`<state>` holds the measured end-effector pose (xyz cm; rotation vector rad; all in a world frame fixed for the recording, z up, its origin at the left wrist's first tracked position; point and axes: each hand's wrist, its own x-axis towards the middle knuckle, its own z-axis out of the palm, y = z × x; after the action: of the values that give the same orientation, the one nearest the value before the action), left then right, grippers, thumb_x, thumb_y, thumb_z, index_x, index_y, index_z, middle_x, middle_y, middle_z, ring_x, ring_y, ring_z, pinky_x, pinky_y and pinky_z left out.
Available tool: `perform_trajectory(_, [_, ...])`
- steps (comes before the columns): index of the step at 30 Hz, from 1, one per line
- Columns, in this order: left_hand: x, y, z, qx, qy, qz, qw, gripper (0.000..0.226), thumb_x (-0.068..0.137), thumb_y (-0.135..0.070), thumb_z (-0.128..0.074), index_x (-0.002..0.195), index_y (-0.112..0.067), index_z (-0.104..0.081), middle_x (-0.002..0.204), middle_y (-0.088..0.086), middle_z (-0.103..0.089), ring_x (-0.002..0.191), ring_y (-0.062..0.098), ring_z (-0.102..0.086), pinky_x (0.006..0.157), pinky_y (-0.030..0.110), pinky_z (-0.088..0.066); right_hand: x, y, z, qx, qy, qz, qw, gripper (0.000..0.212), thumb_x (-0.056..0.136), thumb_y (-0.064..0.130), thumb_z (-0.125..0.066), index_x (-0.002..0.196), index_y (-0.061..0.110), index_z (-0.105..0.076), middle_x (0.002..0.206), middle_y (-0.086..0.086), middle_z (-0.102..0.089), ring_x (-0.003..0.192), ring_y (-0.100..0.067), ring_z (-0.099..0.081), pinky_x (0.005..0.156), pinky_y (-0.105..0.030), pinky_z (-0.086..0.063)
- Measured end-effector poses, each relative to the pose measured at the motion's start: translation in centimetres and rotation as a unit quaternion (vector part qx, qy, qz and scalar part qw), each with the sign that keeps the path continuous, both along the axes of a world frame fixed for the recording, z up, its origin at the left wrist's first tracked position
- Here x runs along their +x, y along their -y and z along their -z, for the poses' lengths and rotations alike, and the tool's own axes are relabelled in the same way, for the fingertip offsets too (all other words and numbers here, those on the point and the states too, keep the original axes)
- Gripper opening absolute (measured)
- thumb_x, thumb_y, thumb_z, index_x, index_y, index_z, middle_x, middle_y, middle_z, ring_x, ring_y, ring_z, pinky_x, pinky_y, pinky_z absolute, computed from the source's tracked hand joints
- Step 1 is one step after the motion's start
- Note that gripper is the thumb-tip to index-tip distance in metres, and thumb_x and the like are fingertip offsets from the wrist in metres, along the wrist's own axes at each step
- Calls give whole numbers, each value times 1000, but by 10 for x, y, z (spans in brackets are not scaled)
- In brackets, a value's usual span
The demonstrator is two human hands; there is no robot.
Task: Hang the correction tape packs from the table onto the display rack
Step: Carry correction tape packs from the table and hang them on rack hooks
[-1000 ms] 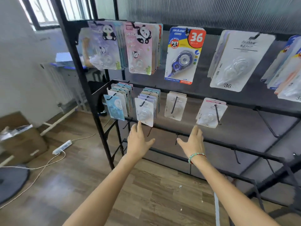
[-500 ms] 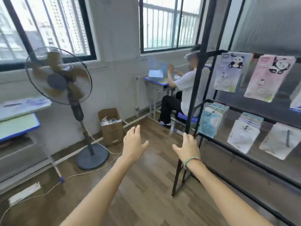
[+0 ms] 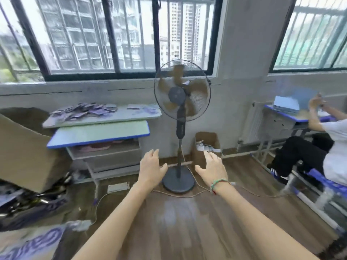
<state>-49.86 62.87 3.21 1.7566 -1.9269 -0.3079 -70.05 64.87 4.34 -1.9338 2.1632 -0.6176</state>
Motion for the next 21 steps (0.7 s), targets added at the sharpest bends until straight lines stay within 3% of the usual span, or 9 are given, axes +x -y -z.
perform_trajectory(11, [81,112,-8,1,-6,-164,986,67,95,-32,-55,151,-10,-24,157,10,-26,146,24,-19,120,36,-18,76,184,-10,0,-38,-196,980,65,94,38,-51,149,15,-27,154,-5,-28,141,-22,-25,115,-31,-23])
perform_trajectory(21, [123,196,10,50,-12,-225,973,70,95,-33,-55,152,-13,-21,159,8,-21,148,23,-14,120,39,-16,134,303,5,33,-56,-284,957,61,94,38,-51,147,15,-30,151,-6,-32,137,-24,-30,111,-32,-27])
